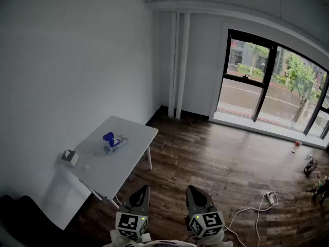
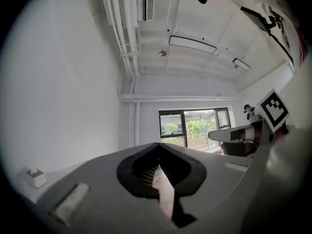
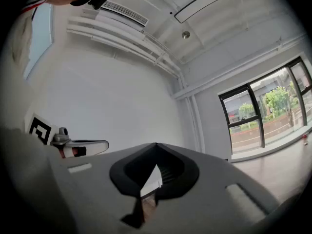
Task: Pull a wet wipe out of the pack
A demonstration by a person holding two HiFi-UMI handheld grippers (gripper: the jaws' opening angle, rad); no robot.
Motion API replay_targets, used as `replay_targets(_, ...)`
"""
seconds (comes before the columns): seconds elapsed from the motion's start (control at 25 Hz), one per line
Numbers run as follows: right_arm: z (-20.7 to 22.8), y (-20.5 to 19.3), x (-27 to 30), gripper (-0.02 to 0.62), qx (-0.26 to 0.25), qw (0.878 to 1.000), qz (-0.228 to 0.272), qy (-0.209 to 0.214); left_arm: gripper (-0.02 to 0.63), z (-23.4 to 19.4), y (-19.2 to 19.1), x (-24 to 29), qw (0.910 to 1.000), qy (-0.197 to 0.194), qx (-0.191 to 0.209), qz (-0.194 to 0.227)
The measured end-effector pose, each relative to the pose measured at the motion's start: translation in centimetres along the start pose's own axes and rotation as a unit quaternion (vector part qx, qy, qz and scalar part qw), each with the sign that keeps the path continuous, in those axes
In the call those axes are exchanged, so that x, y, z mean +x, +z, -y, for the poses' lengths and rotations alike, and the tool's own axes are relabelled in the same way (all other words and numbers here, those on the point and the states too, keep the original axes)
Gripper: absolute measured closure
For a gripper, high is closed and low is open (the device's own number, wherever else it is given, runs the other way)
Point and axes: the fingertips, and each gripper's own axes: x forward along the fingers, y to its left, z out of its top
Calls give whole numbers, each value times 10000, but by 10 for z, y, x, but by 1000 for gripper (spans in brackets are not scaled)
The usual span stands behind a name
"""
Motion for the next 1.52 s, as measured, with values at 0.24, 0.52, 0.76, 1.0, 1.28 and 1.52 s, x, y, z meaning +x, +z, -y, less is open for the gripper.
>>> replay_targets(0.24,14,-4,-1,591,78,10000,-5,-21,601,6,-11,10,9998,28,-126,-132)
replay_targets(0.52,36,-28,-10,591,378,9992,-128,-71,601,26,-34,12,9995,48,-164,-277)
replay_targets(0.76,39,-42,3,589,587,9979,-260,23,601,26,-46,23,9986,-9,-178,-498)
replay_targets(1.0,46,-72,43,591,719,9955,-611,94,601,-6,-75,56,9962,143,-279,-818)
replay_targets(1.28,76,-82,135,591,667,9948,-761,-70,601,-62,-91,140,9963,90,-240,-824)
replay_targets(1.52,87,-75,222,590,596,9951,-785,-105,601,-122,-89,205,9968,57,-171,-781)
